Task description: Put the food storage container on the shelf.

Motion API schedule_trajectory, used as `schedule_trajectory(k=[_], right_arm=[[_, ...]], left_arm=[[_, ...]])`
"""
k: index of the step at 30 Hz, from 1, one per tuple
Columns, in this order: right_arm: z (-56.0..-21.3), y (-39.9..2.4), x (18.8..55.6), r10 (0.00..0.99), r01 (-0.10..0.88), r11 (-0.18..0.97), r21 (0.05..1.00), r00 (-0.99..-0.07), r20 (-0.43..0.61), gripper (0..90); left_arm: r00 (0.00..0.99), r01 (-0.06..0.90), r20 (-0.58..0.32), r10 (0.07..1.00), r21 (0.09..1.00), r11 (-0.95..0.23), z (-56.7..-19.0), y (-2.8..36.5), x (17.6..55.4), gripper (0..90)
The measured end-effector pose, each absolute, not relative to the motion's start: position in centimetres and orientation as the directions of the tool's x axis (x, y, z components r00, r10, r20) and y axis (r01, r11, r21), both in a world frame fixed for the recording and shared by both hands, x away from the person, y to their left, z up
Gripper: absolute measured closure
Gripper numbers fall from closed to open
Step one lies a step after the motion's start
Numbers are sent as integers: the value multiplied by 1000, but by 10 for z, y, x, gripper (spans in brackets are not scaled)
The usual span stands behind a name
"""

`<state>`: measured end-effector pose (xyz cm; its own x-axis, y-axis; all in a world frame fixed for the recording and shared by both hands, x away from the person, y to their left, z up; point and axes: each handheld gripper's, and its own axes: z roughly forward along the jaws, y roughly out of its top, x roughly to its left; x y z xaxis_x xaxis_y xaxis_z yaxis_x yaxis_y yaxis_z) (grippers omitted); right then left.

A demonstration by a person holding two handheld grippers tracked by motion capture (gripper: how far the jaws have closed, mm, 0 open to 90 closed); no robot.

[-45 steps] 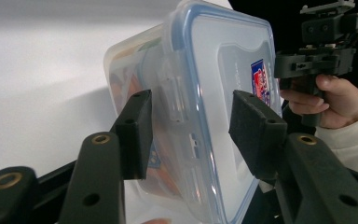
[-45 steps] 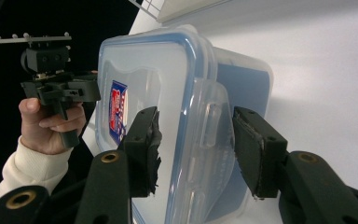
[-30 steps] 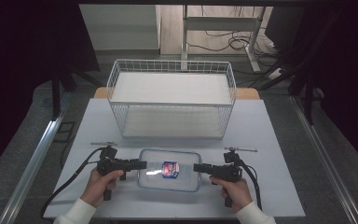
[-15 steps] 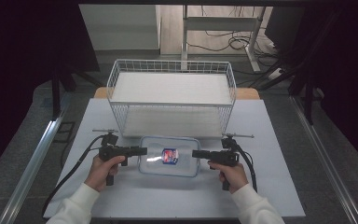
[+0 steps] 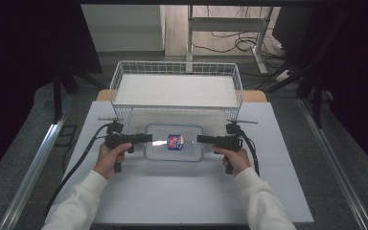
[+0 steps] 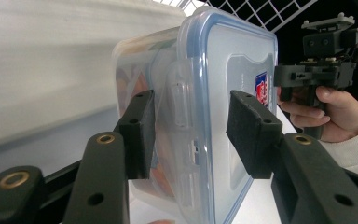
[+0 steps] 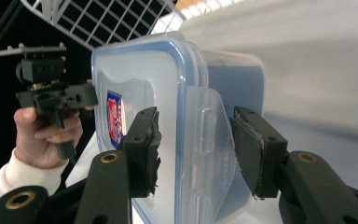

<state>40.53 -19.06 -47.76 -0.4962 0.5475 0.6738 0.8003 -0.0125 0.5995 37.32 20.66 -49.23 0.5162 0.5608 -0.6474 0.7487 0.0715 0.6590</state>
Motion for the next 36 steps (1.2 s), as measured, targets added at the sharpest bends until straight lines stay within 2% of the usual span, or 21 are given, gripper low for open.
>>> schedule_trajectory(k=[10,13,19,36], right_arm=[[-479,-194,423,552,782,-22,622,-510,660,517],[-485,-193,426,583,757,6,654,-534,613,501],[-490,-193,426,589,748,22,663,-546,596,498],[-493,-185,427,667,705,-26,709,-516,537,482]], left_arm=[[501,741,-658,561,662,115,-503,201,385,526],[507,739,-652,564,665,105,-510,199,387,525],[507,726,-648,568,677,124,-516,197,388,523],[460,733,-680,571,654,189,-524,195,394,484]])
